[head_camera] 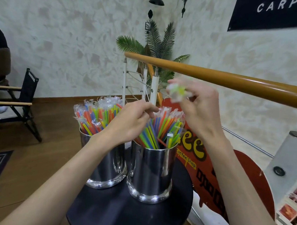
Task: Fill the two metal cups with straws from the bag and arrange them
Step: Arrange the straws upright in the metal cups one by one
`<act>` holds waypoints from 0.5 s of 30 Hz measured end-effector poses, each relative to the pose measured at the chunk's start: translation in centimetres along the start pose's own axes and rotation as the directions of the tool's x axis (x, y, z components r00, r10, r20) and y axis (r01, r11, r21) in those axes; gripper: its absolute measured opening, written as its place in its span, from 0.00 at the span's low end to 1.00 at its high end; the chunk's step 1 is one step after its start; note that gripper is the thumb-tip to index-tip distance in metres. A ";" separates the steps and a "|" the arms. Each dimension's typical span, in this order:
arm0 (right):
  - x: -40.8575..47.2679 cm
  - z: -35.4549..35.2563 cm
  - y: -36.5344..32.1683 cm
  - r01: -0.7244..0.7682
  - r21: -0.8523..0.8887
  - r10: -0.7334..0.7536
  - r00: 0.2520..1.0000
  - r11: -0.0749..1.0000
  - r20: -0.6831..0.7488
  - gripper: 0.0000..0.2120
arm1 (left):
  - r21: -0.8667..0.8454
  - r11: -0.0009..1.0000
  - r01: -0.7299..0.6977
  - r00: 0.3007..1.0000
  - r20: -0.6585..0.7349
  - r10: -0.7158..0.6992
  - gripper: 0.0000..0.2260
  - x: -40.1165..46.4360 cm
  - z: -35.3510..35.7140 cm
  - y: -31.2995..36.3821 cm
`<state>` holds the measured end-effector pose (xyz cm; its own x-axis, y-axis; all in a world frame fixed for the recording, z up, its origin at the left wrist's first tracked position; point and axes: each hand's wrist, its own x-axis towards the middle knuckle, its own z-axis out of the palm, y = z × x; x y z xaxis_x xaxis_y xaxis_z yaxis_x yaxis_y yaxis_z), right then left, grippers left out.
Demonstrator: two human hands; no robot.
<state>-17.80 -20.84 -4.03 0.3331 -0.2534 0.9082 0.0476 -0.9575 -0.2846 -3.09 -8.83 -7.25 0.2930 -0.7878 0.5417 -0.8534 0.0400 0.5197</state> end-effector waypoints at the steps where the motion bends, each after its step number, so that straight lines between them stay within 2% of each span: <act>1: 0.0 0.1 -0.2 -0.050 0.057 0.048 0.998 0.997 0.034 0.07 | 0.027 1.000 -0.008 1.000 -0.004 0.008 0.18 0.0 0.1 0.0; 3: 0.0 0.3 -0.7 -0.139 0.134 0.128 0.988 0.981 0.086 0.03 | 0.056 0.998 -0.019 1.000 -0.007 0.020 0.19 0.0 0.1 0.1; 6: -0.2 0.5 -0.3 -0.294 0.161 0.272 0.951 0.942 0.144 0.14 | 0.065 0.998 -0.018 0.999 -0.034 0.020 0.18 0.1 0.1 -0.1; 9: -0.6 0.8 0.2 -0.418 0.078 0.386 0.885 0.905 0.259 0.14 | 0.031 1.000 -0.004 0.995 -0.102 0.007 0.17 0.3 0.1 0.0; 12: -1.4 1.5 0.9 -0.435 -0.028 0.405 0.810 0.900 0.423 0.13 | -0.096 0.995 -0.011 0.979 -0.203 -0.009 0.19 0.2 0.2 0.6; 15: -2.1 2.2 1.0 -0.398 -0.116 0.395 0.748 0.910 0.534 0.14 | -0.221 0.971 -0.088 0.947 -0.320 0.013 0.24 0.2 0.1 1.5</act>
<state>-16.37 -20.96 -6.92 0.7703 -0.4944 0.4027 -0.1987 -0.7862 -0.5852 -4.39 -8.99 -6.42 0.4048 -0.5491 0.7312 -0.7593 0.2438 0.6034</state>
